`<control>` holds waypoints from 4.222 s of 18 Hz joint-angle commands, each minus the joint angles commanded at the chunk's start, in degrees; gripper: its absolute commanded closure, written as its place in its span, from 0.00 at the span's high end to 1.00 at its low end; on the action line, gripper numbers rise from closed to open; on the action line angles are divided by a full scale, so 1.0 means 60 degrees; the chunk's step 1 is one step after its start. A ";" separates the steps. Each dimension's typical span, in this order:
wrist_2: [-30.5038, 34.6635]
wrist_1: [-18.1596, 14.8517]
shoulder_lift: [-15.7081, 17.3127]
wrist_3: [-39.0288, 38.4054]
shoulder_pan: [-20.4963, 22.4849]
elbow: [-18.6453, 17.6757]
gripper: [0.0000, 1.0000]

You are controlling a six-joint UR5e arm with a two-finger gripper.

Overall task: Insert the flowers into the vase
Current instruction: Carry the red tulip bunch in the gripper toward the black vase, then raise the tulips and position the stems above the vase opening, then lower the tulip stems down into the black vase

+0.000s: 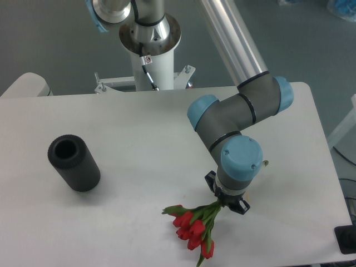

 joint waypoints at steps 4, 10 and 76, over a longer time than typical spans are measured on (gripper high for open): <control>-0.0015 -0.0044 0.0029 0.0000 -0.0058 -0.0029 0.16; -0.0175 -0.0059 0.0277 -0.0277 -0.0498 -0.0379 0.16; -1.2290 0.2768 0.4438 -0.2448 -0.1494 -0.4687 0.12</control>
